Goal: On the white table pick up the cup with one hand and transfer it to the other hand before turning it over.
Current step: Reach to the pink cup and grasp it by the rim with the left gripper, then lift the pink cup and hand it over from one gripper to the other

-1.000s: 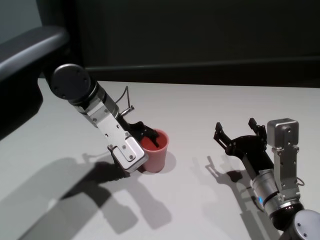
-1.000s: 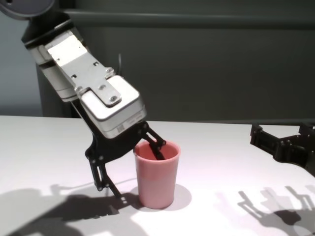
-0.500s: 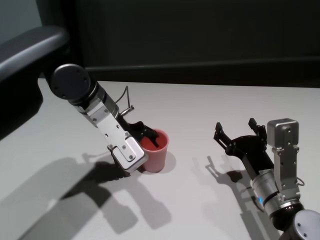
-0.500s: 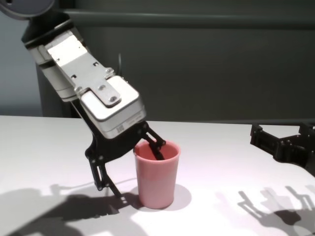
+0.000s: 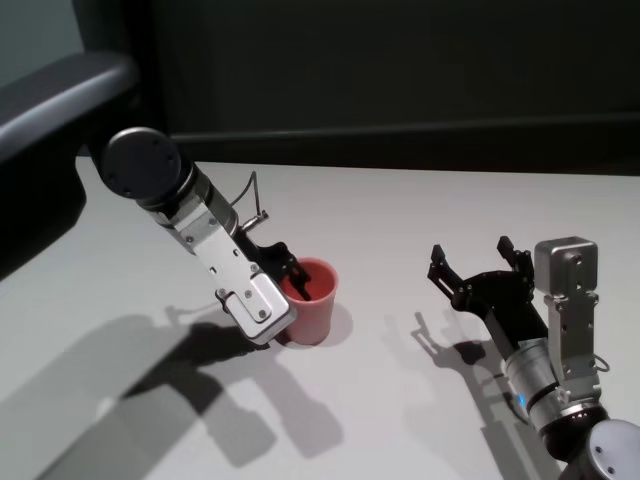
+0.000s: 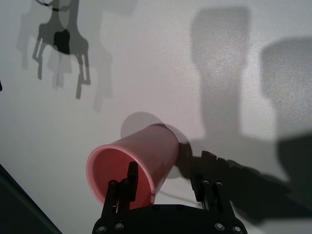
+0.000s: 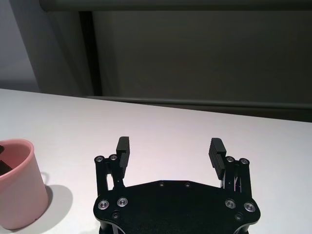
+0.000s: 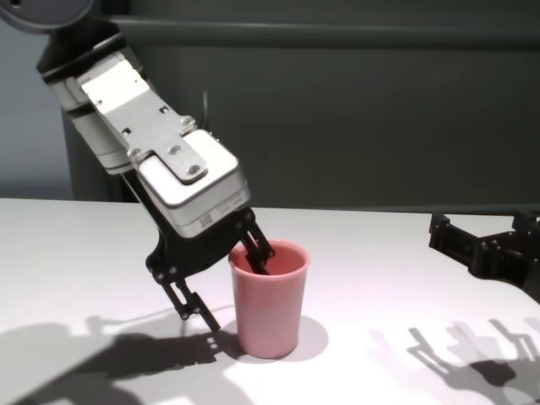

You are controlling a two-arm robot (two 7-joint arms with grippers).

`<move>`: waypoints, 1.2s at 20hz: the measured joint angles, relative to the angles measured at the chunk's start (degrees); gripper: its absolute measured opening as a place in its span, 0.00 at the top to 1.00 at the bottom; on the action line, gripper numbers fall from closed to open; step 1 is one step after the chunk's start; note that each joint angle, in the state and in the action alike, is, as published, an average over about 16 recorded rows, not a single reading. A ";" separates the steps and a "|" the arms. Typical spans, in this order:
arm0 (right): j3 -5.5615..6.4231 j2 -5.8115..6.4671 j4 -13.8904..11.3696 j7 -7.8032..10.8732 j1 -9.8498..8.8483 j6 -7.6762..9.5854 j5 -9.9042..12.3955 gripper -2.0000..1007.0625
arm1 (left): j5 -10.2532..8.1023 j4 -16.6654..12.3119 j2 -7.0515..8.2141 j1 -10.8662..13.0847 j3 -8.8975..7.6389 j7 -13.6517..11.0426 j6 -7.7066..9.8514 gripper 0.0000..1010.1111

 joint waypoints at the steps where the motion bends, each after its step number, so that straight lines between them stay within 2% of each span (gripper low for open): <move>1: 0.00 0.00 0.00 0.00 0.00 0.00 0.00 0.01 | 0.01 0.00 0.00 0.00 0.00 0.00 -0.01 0.33; 14: 0.00 0.00 0.00 0.00 0.00 0.00 0.00 0.01 | 0.07 0.02 -0.04 0.00 -0.02 0.00 -0.05 0.79; 20: 0.00 0.00 0.00 0.00 0.00 0.00 0.00 0.01 | 0.08 0.02 -0.04 0.00 -0.02 0.00 -0.06 0.92; 24: 0.00 0.00 0.00 0.00 0.00 0.00 0.00 0.01 | 0.09 -0.07 0.03 0.00 -0.02 0.07 -0.03 0.95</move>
